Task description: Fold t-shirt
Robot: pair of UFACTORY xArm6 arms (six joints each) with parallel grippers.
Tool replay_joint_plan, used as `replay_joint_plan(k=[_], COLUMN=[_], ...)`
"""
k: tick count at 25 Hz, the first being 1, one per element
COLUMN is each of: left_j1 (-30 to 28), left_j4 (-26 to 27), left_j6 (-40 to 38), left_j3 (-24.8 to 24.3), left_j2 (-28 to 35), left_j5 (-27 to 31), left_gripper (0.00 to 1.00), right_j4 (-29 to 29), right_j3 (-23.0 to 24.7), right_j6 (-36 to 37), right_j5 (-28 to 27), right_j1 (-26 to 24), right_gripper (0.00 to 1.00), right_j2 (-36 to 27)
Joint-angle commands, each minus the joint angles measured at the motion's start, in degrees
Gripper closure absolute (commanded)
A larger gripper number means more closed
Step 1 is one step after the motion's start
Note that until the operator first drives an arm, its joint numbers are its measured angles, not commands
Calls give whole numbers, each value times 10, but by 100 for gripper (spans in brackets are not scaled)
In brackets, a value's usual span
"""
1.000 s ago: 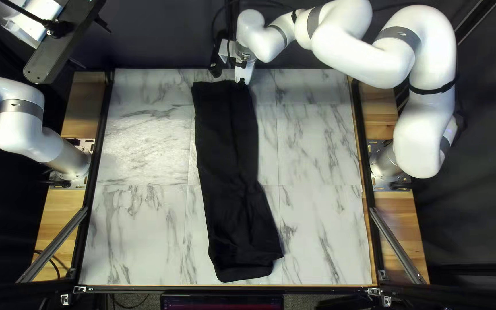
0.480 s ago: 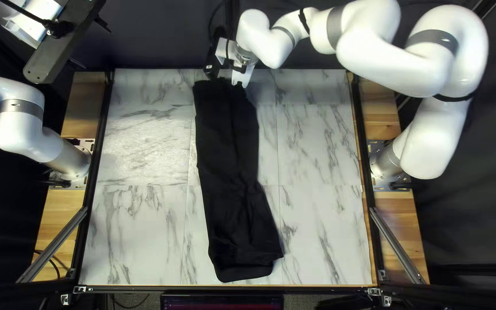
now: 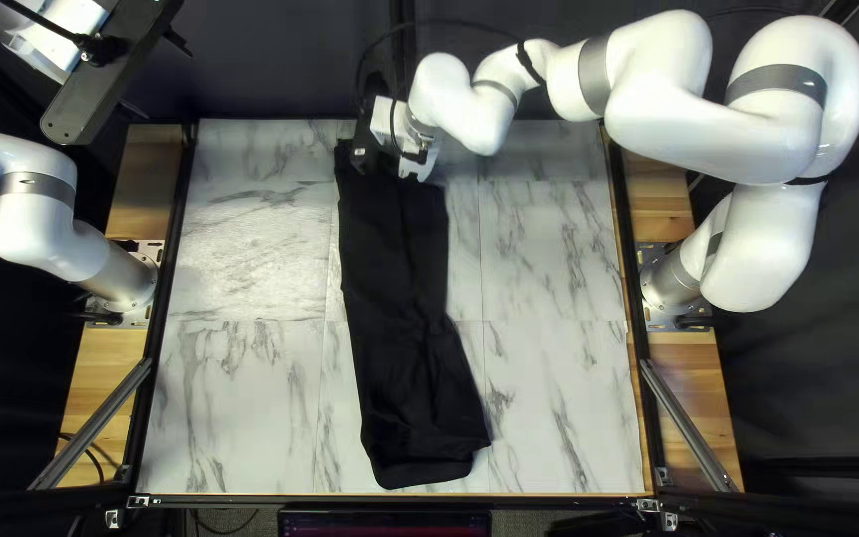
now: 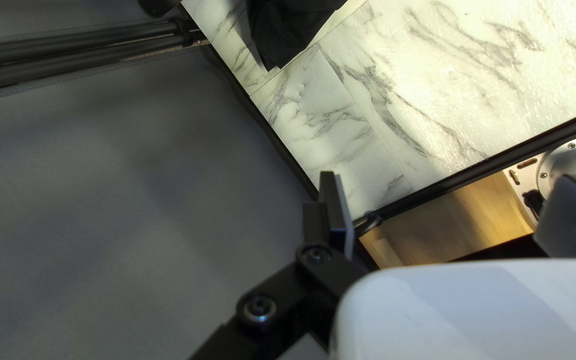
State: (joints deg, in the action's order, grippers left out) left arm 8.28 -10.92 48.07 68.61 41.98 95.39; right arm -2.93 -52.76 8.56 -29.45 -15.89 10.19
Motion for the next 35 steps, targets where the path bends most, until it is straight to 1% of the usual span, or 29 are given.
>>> replay_joint_plan(k=[1,2,3,4,5,6,9,11,14,15,16,17,19,20,21,22,23,24,26,28,31,33,34,35], left_j1=[0,0,0,0,0,0,0,0,0,0,0,0,0,0,0,0,0,0,0,0,0,0,0,0], left_j4=[0,0,0,0,0,0,0,0,0,0,0,0,0,0,0,0,0,0,0,0,0,0,0,0], left_j6=[0,0,0,0,0,0,0,0,0,0,0,0,0,0,0,0,0,0,0,0,0,0,0,0], left_j3=[0,0,0,0,0,0,0,0,0,0,0,0,0,0,0,0,0,0,0,0,0,0,0,0], left_j2=[0,0,0,0,0,0,0,0,0,0,0,0,0,0,0,0,0,0,0,0,0,0,0,0], left_j5=[0,0,0,0,0,0,0,0,0,0,0,0,0,0,0,0,0,0,0,0,0,0,0,0], left_gripper=[0,0,0,0,0,0,0,0,0,0,0,0,0,0,0,0,0,0,0,0,0,0,0,0], right_j4=[-18,-19,-15,-12,-3,3,30,50,96,118,129,159,191,214,219,225,227,228,226,221,214,208,207,205], right_j3=[25,29,32,33,35,36,33,32,39,44,45,49,55,59,61,63,66,66,67,63,69,82,85,88], right_j6=[-22,-20,-13,-9,5,13,47,73,127,155,169,205,254,289,300,315,323,327,338,339,328,312,307,294], right_j5=[28,36,43,47,54,56,54,48,41,34,31,23,4,-11,-26,-52,-77,-88,-143,-200,-260,-302,-310,-341], right_j1=[20,24,25,26,26,26,22,18,6,-3,-7,-18,-41,-57,-66,-80,-92,-96,-118,-132,-144,-154,-156,-162], right_gripper=[94,85,74,54,17,0,0,0,0,0,0,0,0,0,0,0,0,0,0,0,0,0,0,0], right_j2=[0,6,12,16,21,23,24,15,-9,-23,-28,-42,-63,-78,-92,-116,-142,-152,-201,-250,-316,-378,-390,-430])
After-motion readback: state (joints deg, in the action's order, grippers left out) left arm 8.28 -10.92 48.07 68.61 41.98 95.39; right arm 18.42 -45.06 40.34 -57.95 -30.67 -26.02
